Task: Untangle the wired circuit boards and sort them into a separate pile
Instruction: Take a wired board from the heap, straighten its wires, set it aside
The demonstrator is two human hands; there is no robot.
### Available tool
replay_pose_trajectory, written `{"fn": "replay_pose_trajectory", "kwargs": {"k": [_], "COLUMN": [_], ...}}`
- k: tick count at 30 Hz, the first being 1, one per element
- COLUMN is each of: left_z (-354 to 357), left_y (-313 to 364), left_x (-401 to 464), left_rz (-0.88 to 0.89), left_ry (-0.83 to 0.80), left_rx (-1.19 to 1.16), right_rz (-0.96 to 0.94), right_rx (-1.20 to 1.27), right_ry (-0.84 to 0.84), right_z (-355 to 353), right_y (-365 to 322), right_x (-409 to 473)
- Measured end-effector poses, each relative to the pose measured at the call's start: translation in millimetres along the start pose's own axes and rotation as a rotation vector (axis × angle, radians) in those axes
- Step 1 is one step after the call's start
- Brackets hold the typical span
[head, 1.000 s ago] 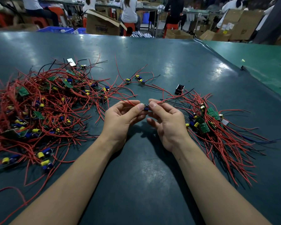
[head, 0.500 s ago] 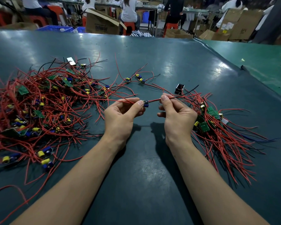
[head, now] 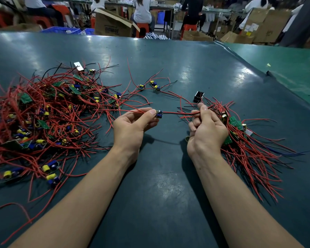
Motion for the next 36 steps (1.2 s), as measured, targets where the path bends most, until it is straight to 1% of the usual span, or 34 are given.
{"fn": "replay_pose_trajectory", "kwargs": {"k": [3, 8, 9, 11, 16, 21, 24, 27, 29, 31, 32, 33, 34, 36], "left_z": [1.3, -0.2, -0.5, -0.2, -0.6, -1.9, -2.1, -2.5, -4.3, -6.7, -7.6, -7.8, -7.2, -4.2], "left_y": [0.4, 2.9, 3.1, 3.6, 4.5, 5.7, 5.2, 6.0, 8.0, 11.4, 13.1, 14.4, 15.1, 14.0], "left_x": [-3.2, -1.4, -1.5, -2.7, -1.9, 0.2, 1.7, 3.7, 5.1, 6.1, 5.8, 5.1, 3.2, -2.8], "left_rz": [0.007, -0.034, -0.037, -0.038, -0.047, -0.065, -0.096, -0.095, -0.101, -0.153, -0.188, -0.218, -0.243, -0.268], "left_ry": [-0.052, -0.044, -0.044, -0.058, -0.035, -0.024, -0.048, -0.077, -0.085, -0.095, -0.107, -0.130, -0.166, -0.252], "left_rx": [0.020, -0.003, -0.011, -0.016, -0.033, -0.109, -0.176, -0.216, -0.228, -0.253, -0.263, -0.254, -0.224, -0.120], "right_rz": [-0.042, -0.383, -0.419, -0.430, -0.322, -0.259, -0.174, -0.020, 0.154, 0.321, 0.377, 0.407, 0.404, 0.311], "right_rx": [-0.037, -0.234, -0.241, -0.240, -0.154, -0.105, -0.065, -0.066, -0.034, 0.098, 0.161, 0.172, 0.097, -0.239], "right_ry": [0.021, -0.046, -0.060, -0.054, -0.036, -0.050, -0.046, -0.079, -0.140, -0.200, -0.222, -0.247, -0.281, -0.393], "right_z": [-0.8, 0.0, -0.1, -0.7, -0.9, -1.2, -1.8, -1.8, -3.6, -6.8, -7.7, -7.7, -6.7, -2.1], "right_y": [-2.9, -10.5, -10.9, -11.3, -12.9, -10.1, -10.8, -14.4, -18.3, -22.2, -23.5, -23.7, -22.1, -15.2], "right_x": [1.7, -3.2, -4.8, -5.4, -0.3, 0.8, 0.4, 1.5, 1.2, 4.4, 6.2, 7.5, 8.1, 2.9]}}
Point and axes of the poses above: each hand's wrist, its own x-axis towards the middle knuckle, its own z-axis out of the palm, y = z × x, the point moved 1 cm from there along x, towards the middle knuckle, and after that the axes turned 6 degrees about y, right-handed, at the moved point
